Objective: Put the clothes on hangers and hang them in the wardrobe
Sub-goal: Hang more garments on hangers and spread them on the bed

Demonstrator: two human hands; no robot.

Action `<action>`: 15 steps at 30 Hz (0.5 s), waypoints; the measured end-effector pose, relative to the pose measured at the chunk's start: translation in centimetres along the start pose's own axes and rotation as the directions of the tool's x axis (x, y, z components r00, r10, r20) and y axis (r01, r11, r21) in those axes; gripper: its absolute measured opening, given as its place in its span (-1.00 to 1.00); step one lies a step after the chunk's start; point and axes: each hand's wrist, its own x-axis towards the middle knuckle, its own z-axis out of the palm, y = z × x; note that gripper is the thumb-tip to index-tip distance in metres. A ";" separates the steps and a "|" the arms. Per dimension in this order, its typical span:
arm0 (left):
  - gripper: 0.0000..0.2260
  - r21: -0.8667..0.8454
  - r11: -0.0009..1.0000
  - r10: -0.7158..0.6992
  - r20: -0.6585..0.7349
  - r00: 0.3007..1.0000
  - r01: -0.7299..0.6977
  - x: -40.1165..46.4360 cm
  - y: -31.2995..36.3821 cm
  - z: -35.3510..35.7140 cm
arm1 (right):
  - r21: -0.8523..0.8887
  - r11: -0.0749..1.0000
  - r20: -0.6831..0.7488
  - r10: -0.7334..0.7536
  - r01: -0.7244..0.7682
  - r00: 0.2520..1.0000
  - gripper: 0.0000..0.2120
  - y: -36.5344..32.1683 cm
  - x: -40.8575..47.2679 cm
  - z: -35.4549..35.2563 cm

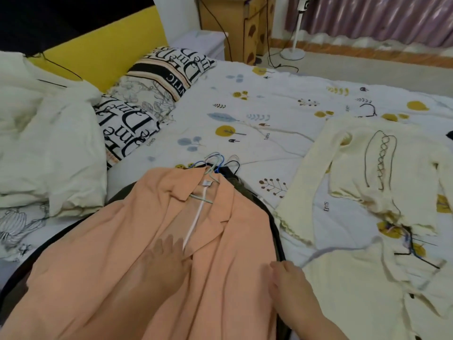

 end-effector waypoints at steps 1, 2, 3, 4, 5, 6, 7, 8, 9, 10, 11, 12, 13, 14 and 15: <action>-0.08 -0.002 1.000 0.007 0.014 1.000 -0.007 1.1 -0.8 0.4 | 0.001 1.000 -0.054 -0.008 0.008 0.998 -0.72 -0.9 1.4 0.5; 0.01 -0.003 1.000 0.014 0.034 0.999 -0.014 2.3 -1.6 0.9 | 0.004 1.000 -0.114 -0.022 0.022 0.993 -0.73 -1.7 2.5 0.8; 0.11 -0.007 1.000 0.020 0.058 0.998 -0.020 3.4 -2.5 1.5 | -0.014 1.000 -0.201 -0.027 0.025 0.979 -0.74 -2.3 3.9 1.3; 0.20 -0.010 0.999 0.035 0.091 0.995 -0.034 4.4 -3.4 2.2 | -0.028 1.000 -0.230 -0.013 0.006 0.973 -0.75 -3.3 5.4 1.4; 0.24 -0.011 0.999 0.048 0.123 0.991 -0.047 5.1 -4.2 2.8 | -0.057 0.998 -0.263 -0.002 -0.014 0.965 -0.75 -4.1 6.8 1.4; 0.22 -0.015 0.998 0.061 0.143 0.988 -0.059 5.7 -4.8 3.6 | -0.064 0.998 -0.288 -0.004 -0.015 0.958 -0.72 -4.7 8.3 1.4; 0.19 -0.030 0.997 0.074 0.154 0.985 -0.070 6.2 -5.2 4.4 | -0.062 0.998 -0.318 -0.007 -0.014 0.948 -0.66 -5.3 9.7 1.5; 0.13 -0.051 0.996 0.086 0.157 0.984 -0.079 6.6 -5.5 5.2 | -0.064 0.997 -0.313 0.010 -0.032 0.950 -0.57 -5.8 11.1 1.6; 0.09 -0.076 0.993 0.103 0.161 0.982 -0.092 6.9 -5.8 5.8 | -0.069 0.996 -0.289 0.027 -0.049 0.957 -0.50 -6.2 12.6 1.7; 0.05 -0.097 0.990 0.119 0.165 0.979 -0.104 7.2 -6.0 6.3 | -0.083 0.994 -0.257 0.049 -0.073 0.965 -0.51 -6.4 14.1 1.9; 0.04 -0.112 0.987 0.134 0.170 0.976 -0.116 7.5 -6.1 6.8 | -0.104 0.989 -0.232 0.076 -0.102 0.970 -0.57 -6.7 15.6 2.1; 0.02 -0.119 0.985 0.144 0.173 0.974 -0.124 7.7 -6.3 7.0 | -0.110 0.985 -0.202 0.112 -0.136 0.973 -0.60 -7.1 16.9 2.1; 0.00 -0.122 0.983 0.154 0.173 0.973 -0.134 7.9 -6.5 7.3 | -0.107 0.978 -0.154 0.161 -0.178 0.975 -0.57 -7.5 18.0 2.2; -0.02 -0.132 0.981 0.167 0.167 0.972 -0.146 8.0 -6.6 7.4 | -0.094 0.969 -0.114 0.216 -0.227 0.970 -0.54 -7.9 18.8 1.9; -0.05 -0.143 0.977 0.178 0.161 0.971 -0.156 8.1 -6.7 7.4 | -0.090 0.959 -0.081 0.261 -0.268 0.962 -0.55 -8.4 19.3 1.8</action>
